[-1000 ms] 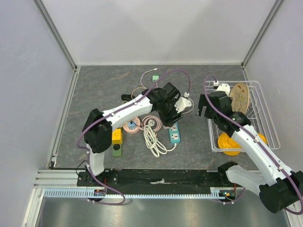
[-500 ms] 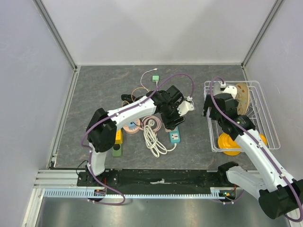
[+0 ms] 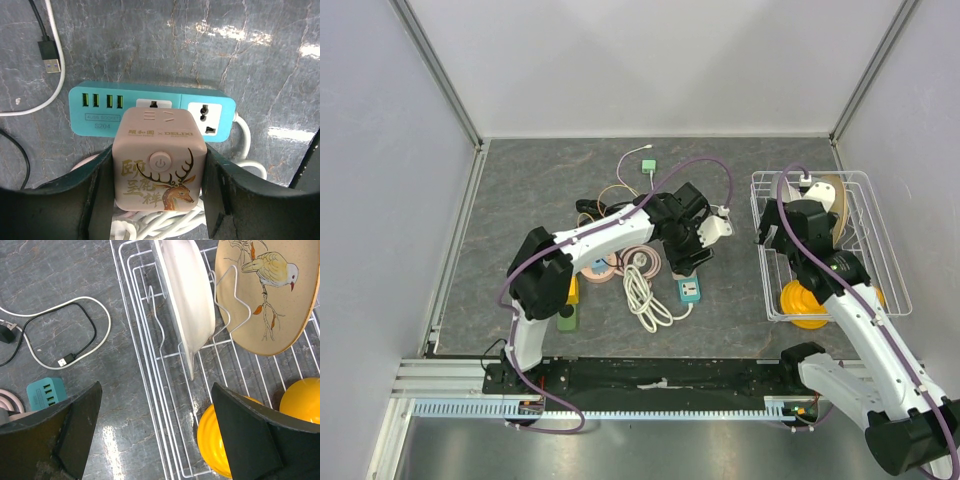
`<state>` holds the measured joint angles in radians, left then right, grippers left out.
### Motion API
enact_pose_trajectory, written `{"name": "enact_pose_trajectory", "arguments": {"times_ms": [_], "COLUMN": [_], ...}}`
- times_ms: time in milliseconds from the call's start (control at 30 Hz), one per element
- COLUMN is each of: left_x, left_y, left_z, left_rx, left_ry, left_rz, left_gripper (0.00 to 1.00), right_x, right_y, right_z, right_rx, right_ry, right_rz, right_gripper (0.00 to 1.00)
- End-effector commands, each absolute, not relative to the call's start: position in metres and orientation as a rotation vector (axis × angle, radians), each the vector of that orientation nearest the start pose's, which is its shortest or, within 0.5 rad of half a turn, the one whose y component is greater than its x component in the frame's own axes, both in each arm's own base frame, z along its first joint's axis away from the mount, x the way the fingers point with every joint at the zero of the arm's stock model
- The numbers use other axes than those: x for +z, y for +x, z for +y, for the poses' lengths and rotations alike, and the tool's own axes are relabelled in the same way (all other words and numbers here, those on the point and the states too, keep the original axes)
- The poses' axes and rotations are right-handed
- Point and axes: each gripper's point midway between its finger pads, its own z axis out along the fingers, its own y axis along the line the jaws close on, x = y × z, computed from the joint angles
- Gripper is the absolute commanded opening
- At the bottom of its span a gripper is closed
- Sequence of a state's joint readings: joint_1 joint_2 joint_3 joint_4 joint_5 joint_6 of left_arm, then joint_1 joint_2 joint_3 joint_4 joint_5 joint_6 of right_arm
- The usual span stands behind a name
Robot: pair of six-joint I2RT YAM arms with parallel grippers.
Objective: Insert the plug
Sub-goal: Insert the plug into the socket.
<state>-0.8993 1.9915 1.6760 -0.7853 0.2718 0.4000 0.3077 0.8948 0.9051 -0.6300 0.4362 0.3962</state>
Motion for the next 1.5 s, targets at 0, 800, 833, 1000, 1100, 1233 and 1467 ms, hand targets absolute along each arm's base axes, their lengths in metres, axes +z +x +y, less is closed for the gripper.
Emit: {"name": "enact_pose_trajectory", "arguments": {"times_ms": [0,800,833,1000,1100,1233,1467], "left_x": [0.097,0.081,0.084,0.085,0.076,0.06,0.027], "left_y": [0.263,0.272,0.271,0.262,0.258,0.253,0.241], "left_z": [-0.392,-0.371,-0.372,-0.373,-0.37,-0.372,-0.359], "left_rx": [-0.548,-0.387,-0.398,-0.457,-0.462,-0.501,-0.502], "left_ry": [1.761,1.778,1.779,1.786,1.797,1.792,1.805], "left_rz": [2.019,2.086,2.079,2.094,2.118,2.123,2.193], "left_gripper": [0.02,0.02,0.02,0.02,0.02,0.02,0.02], "right_x": [0.213,0.206,0.206,0.207,0.207,0.205,0.204], "right_y": [0.276,0.278,0.278,0.278,0.278,0.278,0.276], "right_z": [0.021,0.028,0.028,0.029,0.029,0.031,0.031], "right_rx": [-0.083,-0.039,-0.039,-0.034,-0.029,-0.021,-0.016], "right_ry": [0.34,0.307,0.305,0.303,0.303,0.295,0.289], "right_rz": [2.084,2.105,2.106,2.104,2.102,2.108,2.112], "right_gripper": [0.98,0.98,0.98,0.98,0.98,0.98,0.98]}}
